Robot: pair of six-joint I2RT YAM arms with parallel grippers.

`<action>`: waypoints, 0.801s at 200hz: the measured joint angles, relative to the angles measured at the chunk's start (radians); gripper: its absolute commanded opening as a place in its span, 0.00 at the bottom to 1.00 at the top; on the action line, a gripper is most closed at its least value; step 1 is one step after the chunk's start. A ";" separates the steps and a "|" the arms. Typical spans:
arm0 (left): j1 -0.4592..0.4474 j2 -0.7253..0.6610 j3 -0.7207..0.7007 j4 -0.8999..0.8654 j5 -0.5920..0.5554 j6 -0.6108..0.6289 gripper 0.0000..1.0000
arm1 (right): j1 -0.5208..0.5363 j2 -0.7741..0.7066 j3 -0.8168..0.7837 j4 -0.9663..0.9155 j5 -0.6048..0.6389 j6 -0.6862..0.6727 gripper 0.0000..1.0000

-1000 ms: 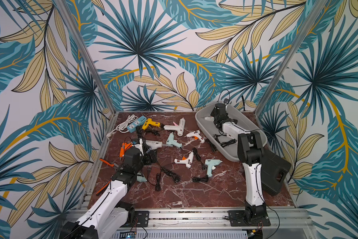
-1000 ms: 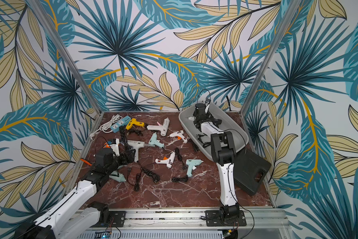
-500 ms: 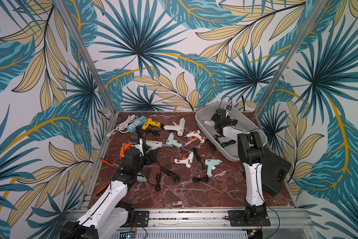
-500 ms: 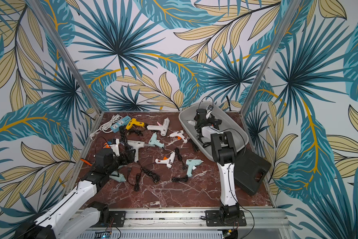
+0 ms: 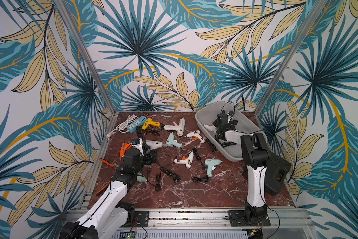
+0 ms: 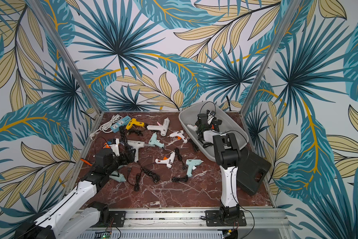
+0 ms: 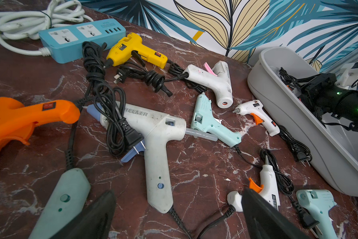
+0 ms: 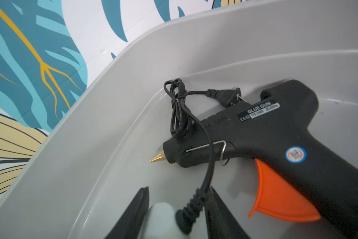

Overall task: Put the hot melt glue gun into the storage box
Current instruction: Place the hot melt adhesive gun in the storage box.

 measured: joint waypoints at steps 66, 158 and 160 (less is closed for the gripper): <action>0.000 0.000 0.000 0.000 0.000 0.000 1.00 | -0.004 -0.006 0.150 -0.245 -0.046 -0.014 0.77; 0.000 -0.001 0.000 0.007 0.019 -0.022 1.00 | -0.004 -0.093 0.363 -0.670 -0.111 -0.157 0.71; 0.000 -0.001 0.000 0.008 0.020 -0.023 1.00 | -0.004 -0.094 0.370 -0.678 -0.114 -0.163 0.70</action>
